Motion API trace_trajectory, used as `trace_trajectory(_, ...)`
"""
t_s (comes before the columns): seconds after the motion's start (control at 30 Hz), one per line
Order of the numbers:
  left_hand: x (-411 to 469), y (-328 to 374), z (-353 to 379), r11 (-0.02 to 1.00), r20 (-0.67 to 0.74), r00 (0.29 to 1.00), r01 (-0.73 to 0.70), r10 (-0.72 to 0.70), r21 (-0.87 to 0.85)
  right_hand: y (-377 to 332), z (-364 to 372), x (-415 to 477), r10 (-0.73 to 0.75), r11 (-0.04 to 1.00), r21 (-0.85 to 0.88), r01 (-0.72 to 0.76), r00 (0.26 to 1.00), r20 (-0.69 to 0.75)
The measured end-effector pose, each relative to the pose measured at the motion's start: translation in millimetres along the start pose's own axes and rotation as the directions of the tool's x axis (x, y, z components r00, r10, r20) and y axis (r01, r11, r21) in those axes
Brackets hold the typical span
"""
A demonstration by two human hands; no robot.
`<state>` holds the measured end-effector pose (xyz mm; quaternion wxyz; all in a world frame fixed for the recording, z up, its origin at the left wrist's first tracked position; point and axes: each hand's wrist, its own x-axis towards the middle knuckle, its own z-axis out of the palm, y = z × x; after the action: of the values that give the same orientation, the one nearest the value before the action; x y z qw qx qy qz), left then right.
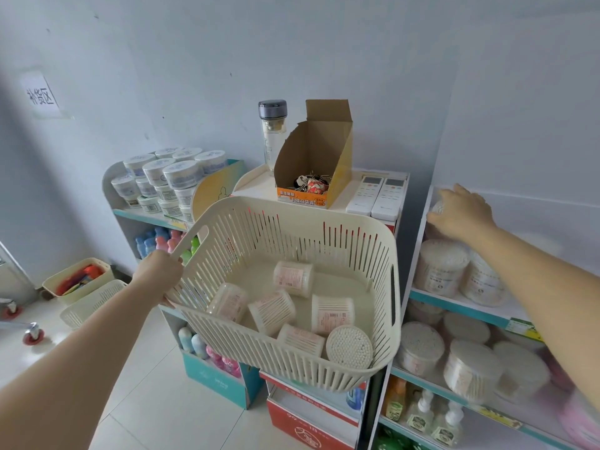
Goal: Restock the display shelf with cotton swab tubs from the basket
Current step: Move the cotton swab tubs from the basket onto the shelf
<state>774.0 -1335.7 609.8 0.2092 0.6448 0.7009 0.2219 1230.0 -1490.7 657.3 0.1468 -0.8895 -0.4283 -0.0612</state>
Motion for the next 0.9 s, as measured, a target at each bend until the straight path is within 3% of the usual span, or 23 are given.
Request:
trace_trajectory(0.1,2.4,1.3,-0.2,0.999,0.01,0.999,0.037,-0.038,0.028,-14.2,-6.4,-10.1,-0.059,0.998,0.024,0.062,0.993,-0.099)
trace_trajectory(0.23,4.9,1.3,2.2,0.998,-0.001,0.999,0.037,-0.037,0.041,-62.0,-23.9,-45.5,-0.274,0.91,0.238,0.339,0.924,-0.266)
trace_trajectory(0.3,5.5,1.4,1.9,0.998,0.0,0.999,0.043,-0.043,0.041,-89.7,-28.5,-71.6,-0.393,0.846,0.265,0.462,0.878,-0.273)
trace_trajectory(0.43,6.1,0.3,1.9,0.999,0.005,1.0,0.031,-0.031,0.039,-117.7,-14.0,-101.3,-0.54,0.811,0.23,0.538,0.839,-0.059)
trace_trajectory(0.63,5.2,0.1,0.1,0.999,-0.013,1.0,-0.006,0.007,0.049,-121.1,10.9,-114.9,-0.541,0.838,0.218,0.5,0.816,0.204)
trace_trajectory(0.7,3.0,1.5,-0.4,0.999,-0.005,1.0,-0.013,0.013,0.046,-126.9,14.8,-123.1,-0.557,0.831,0.211,0.515,0.764,0.325)
trace_trajectory(0.8,-0.9,3.2,-2.8,0.999,-0.006,1.0,-0.028,0.028,0.023,-143.9,24.1,-136.3,-0.551,0.81,0.173,0.561,0.625,0.552)
trace_trajectory(0.9,-4.1,4.6,-6.3,0.994,-0.036,0.994,-0.107,0.107,0.019,-160.7,37.7,-143.7,-0.519,0.783,0.142,0.605,0.511,0.685)
